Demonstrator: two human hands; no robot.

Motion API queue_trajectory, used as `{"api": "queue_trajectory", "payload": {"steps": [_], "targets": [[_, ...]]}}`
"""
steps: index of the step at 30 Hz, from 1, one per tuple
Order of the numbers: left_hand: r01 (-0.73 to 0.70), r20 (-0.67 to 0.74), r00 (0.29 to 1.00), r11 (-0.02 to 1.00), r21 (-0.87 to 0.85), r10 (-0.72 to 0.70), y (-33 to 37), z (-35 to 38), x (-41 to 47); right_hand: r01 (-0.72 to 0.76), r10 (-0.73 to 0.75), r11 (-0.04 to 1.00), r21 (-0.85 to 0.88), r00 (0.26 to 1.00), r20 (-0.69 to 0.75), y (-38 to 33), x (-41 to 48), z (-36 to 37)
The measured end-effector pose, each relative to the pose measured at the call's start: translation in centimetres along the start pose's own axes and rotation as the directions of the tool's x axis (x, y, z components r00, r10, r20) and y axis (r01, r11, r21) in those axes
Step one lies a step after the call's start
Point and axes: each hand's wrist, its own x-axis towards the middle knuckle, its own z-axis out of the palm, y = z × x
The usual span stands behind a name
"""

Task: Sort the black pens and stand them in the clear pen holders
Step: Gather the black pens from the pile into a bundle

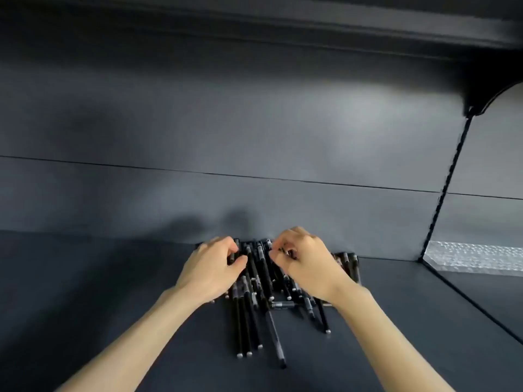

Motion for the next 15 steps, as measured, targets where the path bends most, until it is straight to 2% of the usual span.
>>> {"api": "queue_trajectory", "payload": {"steps": [3, 5, 10, 15], "targets": [[0.087, 0.155, 0.979, 0.962, 0.259, -0.13, -2.1, 1.1, 2.3, -0.06, 0.066, 0.995, -0.083, 0.995, 0.071, 0.9, 2.7, 2.2], [0.129, 0.215, 0.956, 0.944, 0.303, -0.199, -3.2, 1.8, 3.2, -0.116, 0.135, 0.983, -0.143, 0.982, 0.134, 1.6, 4.0, 3.9], [0.233, 0.214, 0.938, 0.953, 0.191, -0.272, -4.8, 3.4, 4.2, -0.182, 0.235, 0.953, -0.243, 0.95, 0.208, 2.3, 4.8, 6.8], [0.332, 0.204, 0.928, 0.94, -0.075, -0.311, -5.5, 3.6, 4.4, -0.14, 0.222, 0.921, -0.365, 0.956, 0.194, 3.3, 4.5, 8.4]]}}
